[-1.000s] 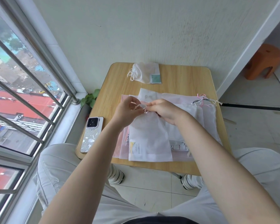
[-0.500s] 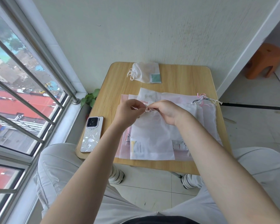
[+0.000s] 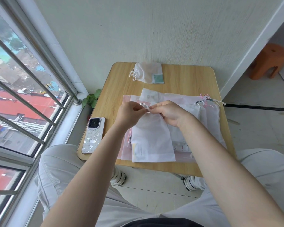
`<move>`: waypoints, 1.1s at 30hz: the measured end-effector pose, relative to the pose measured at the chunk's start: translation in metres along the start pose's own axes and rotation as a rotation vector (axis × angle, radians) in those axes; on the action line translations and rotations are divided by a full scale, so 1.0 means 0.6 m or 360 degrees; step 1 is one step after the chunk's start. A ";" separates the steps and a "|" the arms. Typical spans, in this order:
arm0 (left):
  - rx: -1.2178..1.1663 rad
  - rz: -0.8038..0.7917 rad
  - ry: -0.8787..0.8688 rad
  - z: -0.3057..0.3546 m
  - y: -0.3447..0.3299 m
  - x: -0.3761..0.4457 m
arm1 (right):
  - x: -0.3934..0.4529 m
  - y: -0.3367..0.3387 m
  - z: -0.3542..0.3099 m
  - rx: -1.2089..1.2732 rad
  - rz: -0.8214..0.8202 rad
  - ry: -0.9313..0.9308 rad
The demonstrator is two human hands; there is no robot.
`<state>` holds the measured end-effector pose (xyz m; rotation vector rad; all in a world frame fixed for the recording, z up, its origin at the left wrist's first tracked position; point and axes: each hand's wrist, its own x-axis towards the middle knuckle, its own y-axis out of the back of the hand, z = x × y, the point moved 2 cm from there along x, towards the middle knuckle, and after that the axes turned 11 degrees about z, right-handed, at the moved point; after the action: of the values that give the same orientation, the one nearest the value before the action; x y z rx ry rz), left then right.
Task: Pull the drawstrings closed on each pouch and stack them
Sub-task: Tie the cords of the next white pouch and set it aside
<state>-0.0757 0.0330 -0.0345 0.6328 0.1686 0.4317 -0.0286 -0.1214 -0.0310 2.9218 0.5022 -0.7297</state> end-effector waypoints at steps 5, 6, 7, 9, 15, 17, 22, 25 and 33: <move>-0.0101 -0.0211 0.0198 -0.001 -0.008 -0.003 | 0.018 0.006 0.016 -0.0272 0.0302 0.0113; -0.0076 -0.0221 0.0194 -0.003 -0.007 -0.002 | 0.022 0.006 0.020 -0.0333 0.0362 0.0133; -0.0023 -0.0230 0.0166 -0.007 -0.005 0.000 | 0.024 0.008 0.022 -0.0371 0.0420 0.0151; 0.0182 -0.0246 0.0076 -0.020 0.000 0.005 | 0.028 0.017 0.022 -0.0403 0.0589 0.0194; 0.0435 -0.0248 0.0012 -0.052 0.012 0.023 | 0.038 0.027 0.022 -0.0575 0.0868 0.0404; 0.0492 -0.0214 0.0005 -0.055 0.015 0.030 | 0.043 0.024 0.020 -0.0578 0.0834 0.0422; 0.0205 -0.0185 -0.0026 -0.041 0.031 0.043 | 0.041 0.020 -0.023 -0.0559 0.0577 0.0486; -0.0049 -0.0488 -0.0060 -0.004 0.032 0.058 | 0.045 0.009 -0.060 -0.0593 0.0422 0.0526; 0.0162 -0.0570 -0.0091 0.044 0.014 0.142 | 0.103 0.022 -0.121 -0.1059 0.0563 0.0652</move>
<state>0.0053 0.0625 -0.0102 0.6979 0.2456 0.0600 0.0594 -0.1038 0.0041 2.4028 0.1837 0.0861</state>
